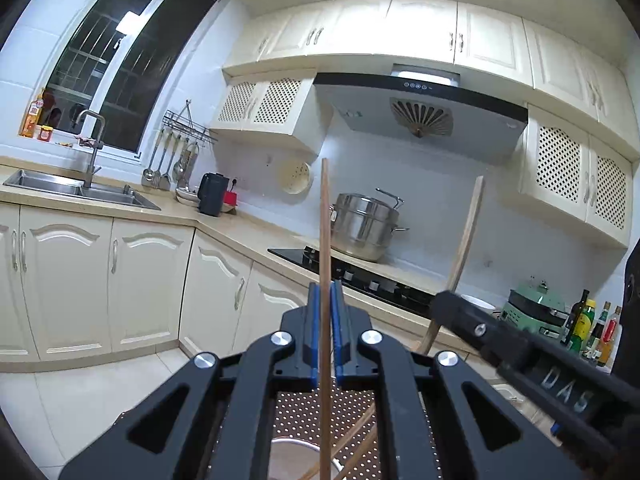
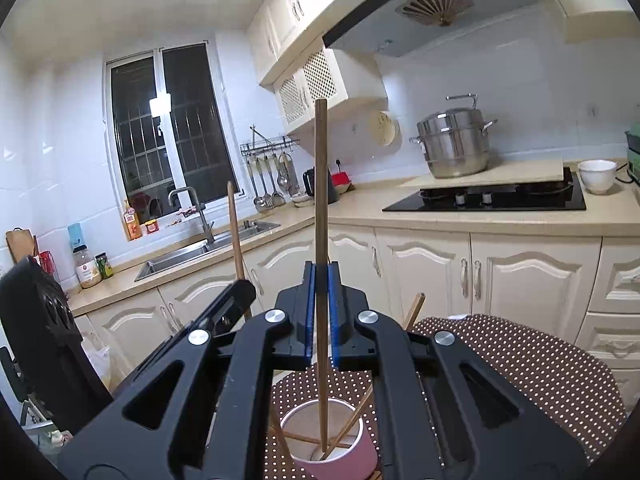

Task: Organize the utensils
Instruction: 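Lower both chopsticks into the pink cup and open both tools, then move both open tools back down to the chopstick pile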

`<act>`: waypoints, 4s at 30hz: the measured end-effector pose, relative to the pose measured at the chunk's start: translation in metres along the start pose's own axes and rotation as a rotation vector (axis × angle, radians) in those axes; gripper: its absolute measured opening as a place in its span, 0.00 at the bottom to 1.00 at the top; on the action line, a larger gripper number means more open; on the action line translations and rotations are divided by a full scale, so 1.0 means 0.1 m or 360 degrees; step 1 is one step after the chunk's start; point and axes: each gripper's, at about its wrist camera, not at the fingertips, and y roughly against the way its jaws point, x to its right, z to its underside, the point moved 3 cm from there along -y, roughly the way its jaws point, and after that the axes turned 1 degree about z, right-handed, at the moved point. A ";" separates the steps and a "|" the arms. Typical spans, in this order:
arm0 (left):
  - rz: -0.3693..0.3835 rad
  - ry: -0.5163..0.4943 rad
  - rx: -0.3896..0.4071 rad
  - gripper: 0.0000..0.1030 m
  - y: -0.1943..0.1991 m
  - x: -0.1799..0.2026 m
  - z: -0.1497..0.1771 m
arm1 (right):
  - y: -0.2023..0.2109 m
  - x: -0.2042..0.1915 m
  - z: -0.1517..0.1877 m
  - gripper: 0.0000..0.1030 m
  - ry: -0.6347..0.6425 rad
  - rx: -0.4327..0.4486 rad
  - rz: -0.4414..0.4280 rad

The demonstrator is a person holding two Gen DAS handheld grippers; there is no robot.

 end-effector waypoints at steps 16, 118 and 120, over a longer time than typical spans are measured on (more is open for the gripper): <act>-0.0011 -0.0053 -0.0074 0.06 -0.06 -0.07 0.27 | -0.03 0.14 0.20 0.06 -0.0039 -0.0085 0.0035; -0.0134 -0.0619 -0.1721 0.59 0.24 -0.31 1.93 | 0.95 1.07 1.56 0.55 -0.0248 -0.0896 0.0386; -0.0129 -0.0641 -0.1737 0.59 0.20 -0.25 1.94 | 0.96 1.08 1.57 0.56 -0.0253 -0.0902 0.0387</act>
